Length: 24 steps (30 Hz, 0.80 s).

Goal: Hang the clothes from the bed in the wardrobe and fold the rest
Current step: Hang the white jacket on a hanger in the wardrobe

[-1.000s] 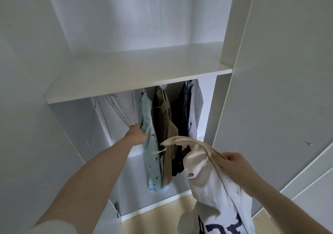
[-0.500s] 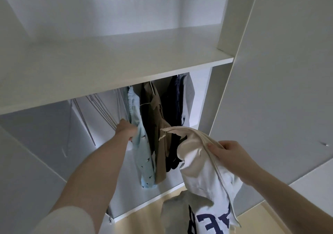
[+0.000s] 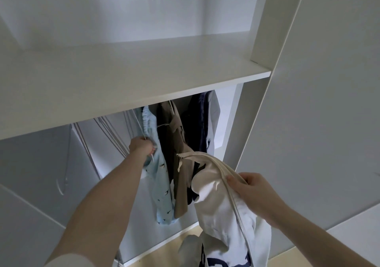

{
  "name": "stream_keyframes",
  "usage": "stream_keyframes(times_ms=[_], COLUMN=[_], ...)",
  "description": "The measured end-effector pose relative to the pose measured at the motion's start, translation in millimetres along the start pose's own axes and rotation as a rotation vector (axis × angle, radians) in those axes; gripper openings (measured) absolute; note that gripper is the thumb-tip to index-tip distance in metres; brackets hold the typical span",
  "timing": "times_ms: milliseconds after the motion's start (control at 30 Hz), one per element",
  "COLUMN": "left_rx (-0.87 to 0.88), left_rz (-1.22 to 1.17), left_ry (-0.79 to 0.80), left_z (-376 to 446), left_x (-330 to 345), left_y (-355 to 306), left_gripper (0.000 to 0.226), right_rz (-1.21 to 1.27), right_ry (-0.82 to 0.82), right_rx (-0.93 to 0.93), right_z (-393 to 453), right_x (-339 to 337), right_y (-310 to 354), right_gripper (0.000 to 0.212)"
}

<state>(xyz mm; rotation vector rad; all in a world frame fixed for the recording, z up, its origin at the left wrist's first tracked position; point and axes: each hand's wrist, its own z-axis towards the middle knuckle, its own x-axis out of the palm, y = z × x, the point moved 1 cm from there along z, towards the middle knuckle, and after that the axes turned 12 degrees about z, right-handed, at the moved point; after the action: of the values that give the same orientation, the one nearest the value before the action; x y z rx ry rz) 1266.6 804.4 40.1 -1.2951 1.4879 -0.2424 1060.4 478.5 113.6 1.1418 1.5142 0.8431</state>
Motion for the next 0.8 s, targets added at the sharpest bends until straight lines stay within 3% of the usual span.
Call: stream_keyframes(times_ms=[267,500,667,800], left_rx=[0.235,0.236,0.194,0.222], left_rz=[-0.09,0.051,0.01,-0.017], left_ry=[-0.073,0.004,0.087,0.192], left_z=[-24,-95,-182,-260], left_x=[-11,-3,9,22], left_y=[8,60,102,122], left_gripper=[0.01,0.019,0.024,0.028], right_rz=[-0.008,0.055,0.069,0.062], right_ry=[-0.017,-0.017,-0.03,-0.117], right_rx=[0.004,0.019,0.052,0.065], right_z=[-6,-36,-61,-89], right_x=[5,0,-8,-18], right_y=[-8,-23,-46,-60], right_gripper=[0.055,0.056,0.057,0.042])
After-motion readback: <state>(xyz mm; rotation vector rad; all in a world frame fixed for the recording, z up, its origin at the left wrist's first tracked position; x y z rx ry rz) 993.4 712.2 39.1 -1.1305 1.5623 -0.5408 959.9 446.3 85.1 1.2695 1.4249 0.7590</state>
